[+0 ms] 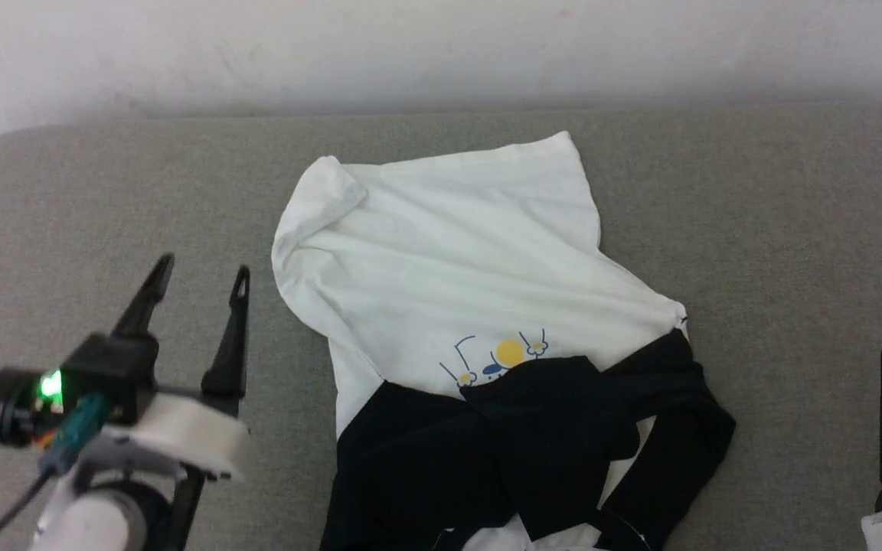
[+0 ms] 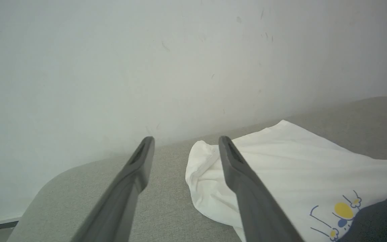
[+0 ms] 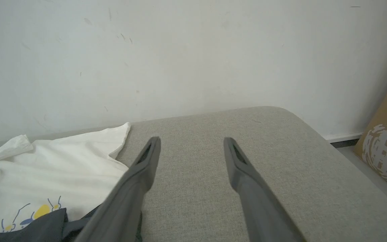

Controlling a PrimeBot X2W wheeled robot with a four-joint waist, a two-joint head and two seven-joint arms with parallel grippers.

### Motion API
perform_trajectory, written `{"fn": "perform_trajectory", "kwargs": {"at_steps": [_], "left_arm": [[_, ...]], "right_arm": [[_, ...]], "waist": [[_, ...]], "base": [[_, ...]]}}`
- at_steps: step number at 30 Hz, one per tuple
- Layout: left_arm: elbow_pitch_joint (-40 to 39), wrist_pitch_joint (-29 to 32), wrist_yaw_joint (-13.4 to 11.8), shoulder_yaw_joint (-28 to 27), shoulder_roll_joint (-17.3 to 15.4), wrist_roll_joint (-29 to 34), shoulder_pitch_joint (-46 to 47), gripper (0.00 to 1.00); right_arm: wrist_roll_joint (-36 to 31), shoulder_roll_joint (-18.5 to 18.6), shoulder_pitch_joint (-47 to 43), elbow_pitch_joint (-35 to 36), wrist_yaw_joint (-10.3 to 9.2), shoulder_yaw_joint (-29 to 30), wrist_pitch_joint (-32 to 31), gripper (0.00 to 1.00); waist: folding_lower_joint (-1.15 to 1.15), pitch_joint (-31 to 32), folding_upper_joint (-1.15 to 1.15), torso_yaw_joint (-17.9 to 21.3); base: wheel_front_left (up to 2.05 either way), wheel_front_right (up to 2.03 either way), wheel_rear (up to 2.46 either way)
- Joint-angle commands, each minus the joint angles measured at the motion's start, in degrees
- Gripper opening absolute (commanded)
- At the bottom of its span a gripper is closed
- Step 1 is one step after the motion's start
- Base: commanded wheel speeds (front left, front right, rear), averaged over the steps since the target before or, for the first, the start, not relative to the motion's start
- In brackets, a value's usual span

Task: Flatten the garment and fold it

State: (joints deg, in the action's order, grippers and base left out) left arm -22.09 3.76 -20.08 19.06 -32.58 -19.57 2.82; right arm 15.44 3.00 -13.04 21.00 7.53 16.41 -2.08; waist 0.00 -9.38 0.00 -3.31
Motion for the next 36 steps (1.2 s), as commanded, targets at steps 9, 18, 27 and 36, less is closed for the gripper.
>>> {"fn": "perform_trajectory", "kwargs": {"at_steps": [9, 18, 27, 36], "left_arm": [[12.20, 16.80, 12.75, 4.49, -1.29, -2.55, 29.30, 1.00], [25.17, 30.45, 22.56, 9.86, -1.18, -5.47, 43.45, 1.00], [29.41, 33.53, 23.72, 11.42, -2.00, -5.64, 45.11, 1.00], [30.87, 33.04, 23.33, 11.93, -2.40, -4.89, 45.40, 1.00]], "right_arm": [[-1.12, -0.13, 4.11, 0.77, -0.04, -0.95, 0.05, 1.00], [-1.38, -0.13, 7.05, -0.34, -0.04, -3.10, 1.02, 1.00], [-1.25, -0.13, 8.83, -1.22, -0.04, -3.41, 2.08, 1.00], [-0.95, -0.13, 9.87, -1.95, -0.04, -3.46, 2.85, 1.00]], "waist": [[0.00, -10.14, 0.00, 0.90], [0.00, -15.28, 0.00, 3.60], [0.00, -19.41, 0.00, 6.31], [0.00, -22.00, 0.00, 7.23]], "base": [[0.00, 0.00, 0.00], [0.00, 0.00, 0.00], [0.00, 0.00, 0.00], [0.00, 0.00, 0.00]]}}
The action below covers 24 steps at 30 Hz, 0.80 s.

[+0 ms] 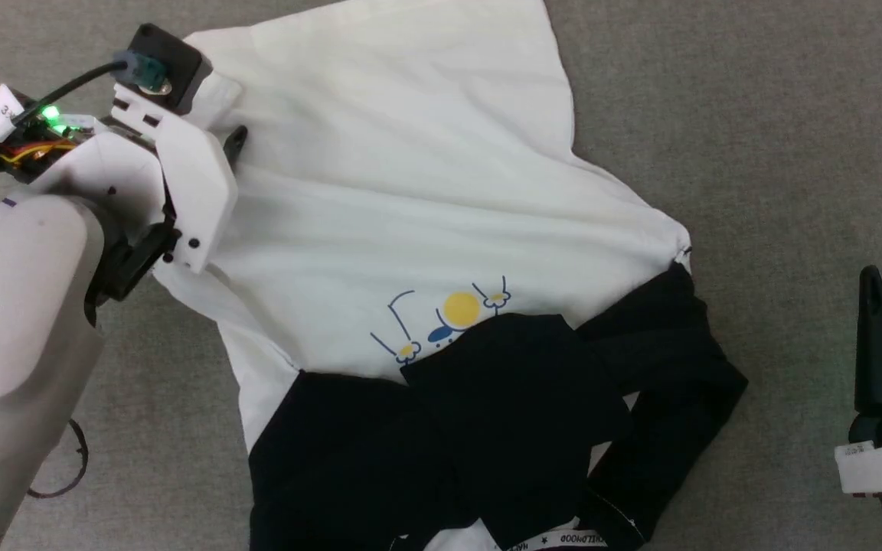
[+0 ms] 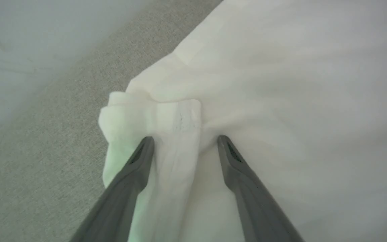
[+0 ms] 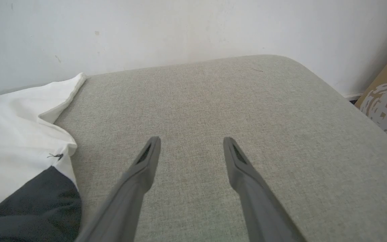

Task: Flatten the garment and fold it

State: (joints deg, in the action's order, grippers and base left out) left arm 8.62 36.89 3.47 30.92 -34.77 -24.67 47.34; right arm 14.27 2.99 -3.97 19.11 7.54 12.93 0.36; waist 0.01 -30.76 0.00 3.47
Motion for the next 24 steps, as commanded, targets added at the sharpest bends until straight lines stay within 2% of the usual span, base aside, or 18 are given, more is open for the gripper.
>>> {"fn": "perform_trajectory", "kwargs": {"at_steps": [1, 5, 6, 7, 8, 11, 17, 21, 24], "left_arm": [[0.40, -0.35, -0.33, 0.15, -0.21, 0.42, 0.94, 1.00], [1.28, -1.90, -1.56, 0.17, -0.45, 2.02, 1.46, 1.00], [1.50, -2.47, -1.99, 0.08, -0.49, 2.45, 1.61, 0.85], [1.68, -3.09, -2.34, -0.06, -0.41, 2.63, 1.71, 0.33], [1.89, -3.57, -2.49, -0.09, -0.31, 2.70, 1.75, 0.00], [2.41, -4.64, -2.71, -0.47, 0.14, 2.03, 1.63, 0.00], [2.82, -9.62, -5.36, -3.39, 1.89, -0.40, -0.06, 0.00], [2.36, -14.21, -6.63, -4.99, 2.54, -1.46, -2.38, 0.00], [2.20, -16.38, -7.07, -5.75, 3.52, -2.80, -3.93, 0.00]], "right_arm": [[0.21, -0.12, 0.95, -0.17, -0.05, 0.02, 0.47, 1.00], [0.12, -0.12, 1.57, -0.40, -0.05, 0.02, 0.54, 1.00], [0.08, -0.12, 1.69, -0.43, -0.05, 0.04, 0.51, 1.00], [0.03, -0.12, 1.80, -0.45, -0.05, 0.05, 0.48, 1.00], [-0.02, -0.12, 1.90, -0.50, -0.05, 0.08, 0.45, 1.00], [-0.27, -0.12, 2.13, -0.81, -0.05, 0.14, 0.35, 1.00], [-0.64, -0.12, 2.86, 0.32, -0.05, -0.84, -0.71, 1.00], [-3.13, -0.12, 6.46, 5.24, -0.05, -3.67, -4.43, 1.00], [-5.24, 0.39, 13.02, 9.75, -0.05, -6.88, -9.29, 1.00]], "waist": [[-0.01, -0.80, 0.00, 0.48], [-0.01, -1.43, 0.00, 0.50], [-0.01, -1.52, 0.00, 0.48], [-0.01, -1.59, 0.00, 0.43], [-0.01, -1.60, 0.00, 0.39], [-0.01, -1.27, 0.00, 0.15], [-0.01, 1.70, 0.00, -0.48], [-0.01, 4.56, 0.00, -1.44], [-0.01, 6.23, 0.00, -2.60]], "base": [[0.00, 0.00, 0.00], [0.00, 0.00, 0.00], [0.00, 0.00, 0.00], [0.00, 0.00, 0.00], [0.00, 0.00, 0.00], [0.00, 0.00, 0.00], [0.00, 0.00, 0.00], [0.00, 0.00, 0.00], [0.00, 0.00, 0.00]]}}
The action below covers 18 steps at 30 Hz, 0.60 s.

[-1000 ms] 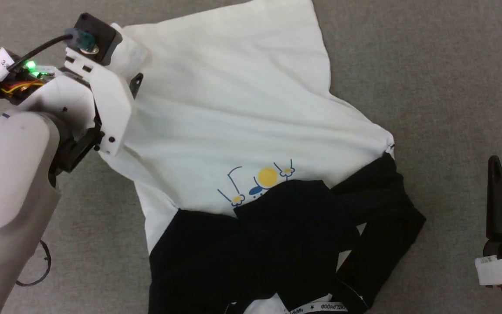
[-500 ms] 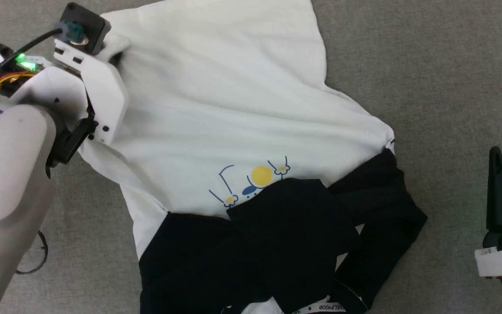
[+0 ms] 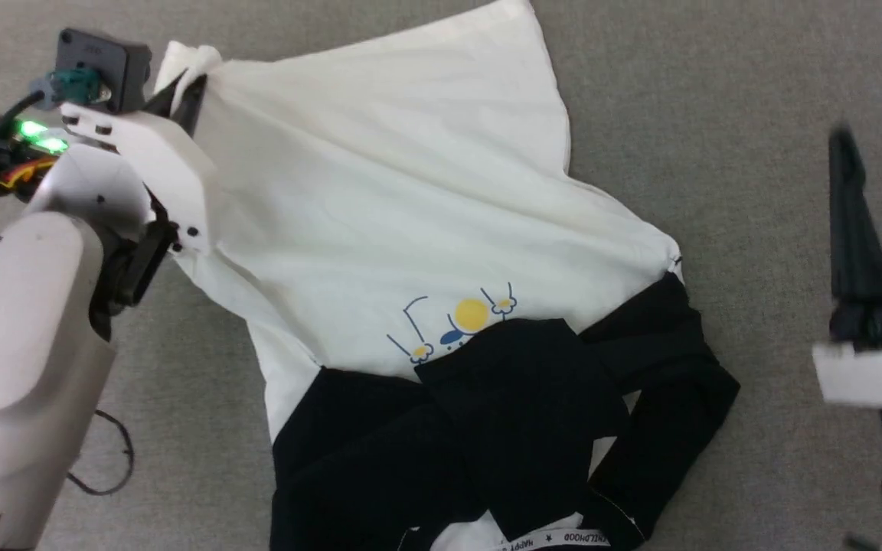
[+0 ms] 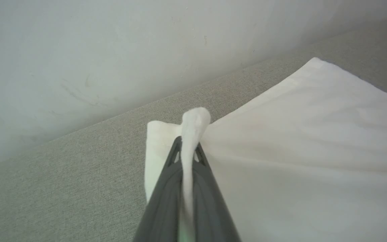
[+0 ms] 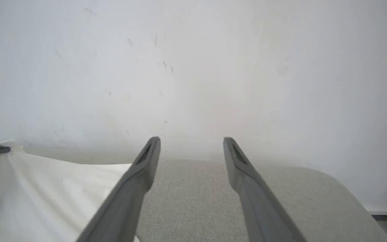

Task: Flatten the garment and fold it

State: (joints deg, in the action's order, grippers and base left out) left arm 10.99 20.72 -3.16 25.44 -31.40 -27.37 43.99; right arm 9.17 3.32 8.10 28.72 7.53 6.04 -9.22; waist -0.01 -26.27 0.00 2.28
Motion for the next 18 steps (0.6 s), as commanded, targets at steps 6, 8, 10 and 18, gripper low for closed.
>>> {"fn": "perform_trajectory", "kwargs": {"at_steps": [6, 8, 10, 18], "left_arm": [[-1.27, -1.64, -0.57, -0.13, 1.87, -1.51, -1.71, 0.00], [-1.79, -1.74, -0.53, 0.19, 2.45, -1.62, -1.47, 0.00], [-2.18, -1.79, -0.49, 0.58, 3.18, -1.73, -0.98, 0.00], [-2.45, -2.20, -0.08, 2.19, 6.03, -1.47, 2.43, 0.00]], "right_arm": [[-0.20, 3.95, 20.48, -1.29, -0.04, -4.84, -11.20, 1.00], [0.59, 3.91, 26.07, -5.46, -0.04, -5.70, -15.72, 1.00], [-0.10, 5.16, 30.33, -10.17, -0.04, -7.58, -20.64, 1.00], [-2.03, 1.94, 39.18, -27.29, -0.04, -3.64, -31.08, 1.00]], "waist": [[0.01, 2.37, 0.00, -3.60], [0.01, 1.76, 0.00, -4.35], [0.01, 0.91, 0.00, -5.17], [0.01, -3.60, 0.00, -8.10]], "base": [[0.00, 0.00, 0.00], [0.00, 0.00, 0.00], [0.00, 0.00, 0.00], [0.00, 0.00, 0.00]]}}
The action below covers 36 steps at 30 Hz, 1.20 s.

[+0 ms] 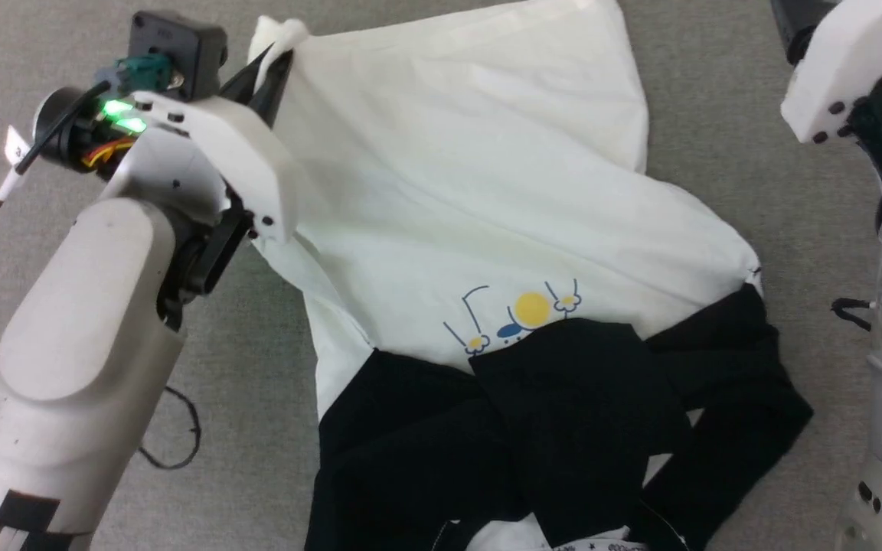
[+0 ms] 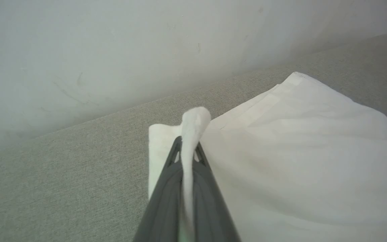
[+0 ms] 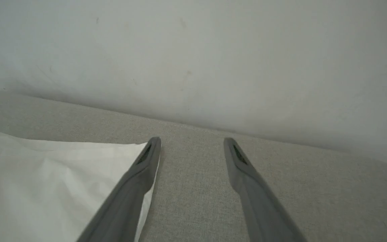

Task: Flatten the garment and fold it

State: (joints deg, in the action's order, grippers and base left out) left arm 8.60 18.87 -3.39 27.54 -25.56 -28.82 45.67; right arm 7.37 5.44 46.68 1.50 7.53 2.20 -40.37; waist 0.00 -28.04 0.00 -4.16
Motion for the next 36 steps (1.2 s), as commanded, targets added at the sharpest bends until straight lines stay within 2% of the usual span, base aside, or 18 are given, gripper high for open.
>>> {"fn": "perform_trajectory", "kwargs": {"at_steps": [1, 9, 19, 27, 28, 29, 30, 31, 36], "left_arm": [[0.11, -0.47, 0.25, 0.30, 0.56, 0.00, 1.18, 0.00], [1.57, -1.54, 1.23, 1.64, 2.67, 0.11, 3.97, 0.00], [2.44, -2.81, 2.06, 2.79, 4.30, 0.21, 6.32, 0.00], [3.85, -3.67, 2.55, 3.76, 5.78, -0.11, 7.24, 0.00], [4.05, -3.80, 2.59, 3.84, 5.90, -0.16, 7.27, 0.00], [4.25, -3.94, 2.62, 3.89, 5.99, -0.24, 7.26, 0.00], [4.45, -4.09, 2.63, 3.90, 6.04, -0.30, 7.24, 0.00], [4.65, -4.26, 2.59, 3.84, 6.08, -0.42, 7.20, 0.00], [5.11, -5.60, 2.07, 2.65, 6.12, -1.34, 7.23, 0.00]], "right_arm": [[-0.64, -0.37, 1.09, -1.85, -0.04, 0.60, -0.25, 1.00], [-1.48, -1.39, 4.15, -11.71, -0.04, 1.65, 0.15, 1.00], [-4.24, -1.87, 7.78, -17.94, -0.04, -0.10, 1.48, 1.00], [-6.31, -2.28, 9.51, -22.07, -0.04, 1.64, 0.87, 1.00], [-6.58, -2.32, 9.54, -22.40, -0.04, 1.98, 0.93, 0.74], [-6.88, -2.37, 9.54, -22.70, -0.04, 2.33, 1.10, 0.42], [-7.14, -2.41, 9.52, -22.97, -0.04, 2.61, 1.33, 0.18], [-7.38, -2.44, 9.51, -23.08, -0.04, 3.00, 1.89, 0.00], [-6.98, -2.53, 9.97, -22.71, -0.04, 4.42, 5.45, 0.00]], "waist": [[0.00, -2.28, 0.00, -2.02], [0.00, -5.21, 0.00, -4.69], [0.00, -8.28, 0.00, -6.92], [0.00, -8.92, 0.00, -8.60], [0.00, -8.88, 0.00, -8.73], [0.00, -8.82, 0.00, -8.82], [0.00, -8.74, 0.00, -8.87], [0.00, -8.67, 0.00, -8.86], [0.00, -8.65, 0.00, -8.28]], "base": [[0.00, 0.00, 0.00], [0.00, 0.00, 0.00], [0.00, 0.00, 0.00], [0.00, 0.00, 0.00], [0.00, 0.00, 0.00], [0.00, 0.00, 0.00], [0.00, 0.00, 0.00], [0.00, 0.00, 0.00], [0.00, 0.00, 0.00]]}}
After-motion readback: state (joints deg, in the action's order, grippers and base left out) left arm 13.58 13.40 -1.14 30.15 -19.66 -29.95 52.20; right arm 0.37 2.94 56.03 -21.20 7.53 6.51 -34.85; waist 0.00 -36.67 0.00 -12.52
